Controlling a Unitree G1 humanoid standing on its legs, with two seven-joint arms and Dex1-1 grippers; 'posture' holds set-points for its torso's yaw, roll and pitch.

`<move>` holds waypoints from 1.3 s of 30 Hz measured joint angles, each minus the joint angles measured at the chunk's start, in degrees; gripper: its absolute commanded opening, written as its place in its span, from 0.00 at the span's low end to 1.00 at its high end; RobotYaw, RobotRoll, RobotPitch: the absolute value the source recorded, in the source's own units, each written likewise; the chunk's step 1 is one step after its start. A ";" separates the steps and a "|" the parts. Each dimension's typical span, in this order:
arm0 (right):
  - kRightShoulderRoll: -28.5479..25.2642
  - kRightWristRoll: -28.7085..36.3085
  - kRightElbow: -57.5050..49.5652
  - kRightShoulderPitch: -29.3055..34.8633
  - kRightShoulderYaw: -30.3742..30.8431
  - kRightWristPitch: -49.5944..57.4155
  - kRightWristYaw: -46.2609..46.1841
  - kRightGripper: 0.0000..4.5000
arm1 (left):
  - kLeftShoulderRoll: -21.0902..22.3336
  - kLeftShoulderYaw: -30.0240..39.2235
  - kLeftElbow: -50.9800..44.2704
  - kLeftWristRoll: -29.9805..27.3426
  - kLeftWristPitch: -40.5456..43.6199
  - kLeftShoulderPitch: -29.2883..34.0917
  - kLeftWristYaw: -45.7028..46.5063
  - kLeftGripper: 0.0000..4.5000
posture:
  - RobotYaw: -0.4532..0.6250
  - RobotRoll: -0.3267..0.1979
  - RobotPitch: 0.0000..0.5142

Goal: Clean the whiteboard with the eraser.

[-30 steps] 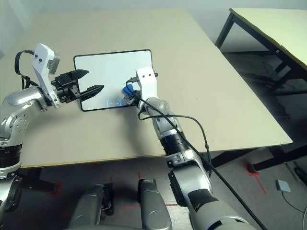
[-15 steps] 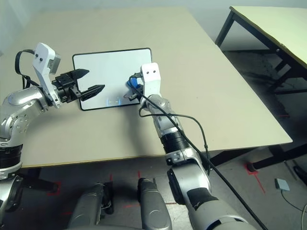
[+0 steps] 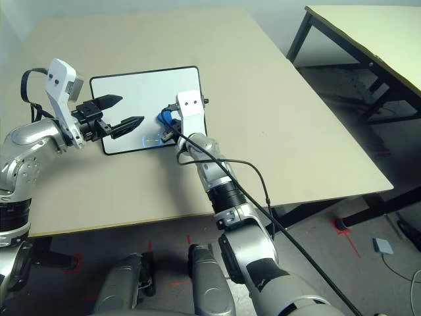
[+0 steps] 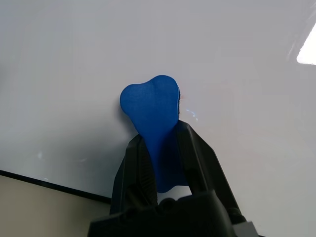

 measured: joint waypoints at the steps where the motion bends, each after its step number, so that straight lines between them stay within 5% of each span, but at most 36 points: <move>1: 0.25 -0.05 0.36 -0.01 0.05 -0.24 0.00 0.18 | -0.06 0.00 0.00 -0.01 0.00 0.00 0.11 1.00 | 0.46 0.62 0.38; 23: -6.27 -0.65 2.90 0.31 -1.81 -3.07 -4.37 0.18 | -0.08 0.02 0.67 -0.01 -0.34 -0.41 -0.20 1.00 | 0.44 0.62 0.37; 39: -1.76 -0.60 6.14 -0.87 -1.73 -4.95 -3.98 0.18 | -0.07 0.09 0.99 0.07 -0.39 -1.06 -0.34 1.00 | 0.46 0.62 0.36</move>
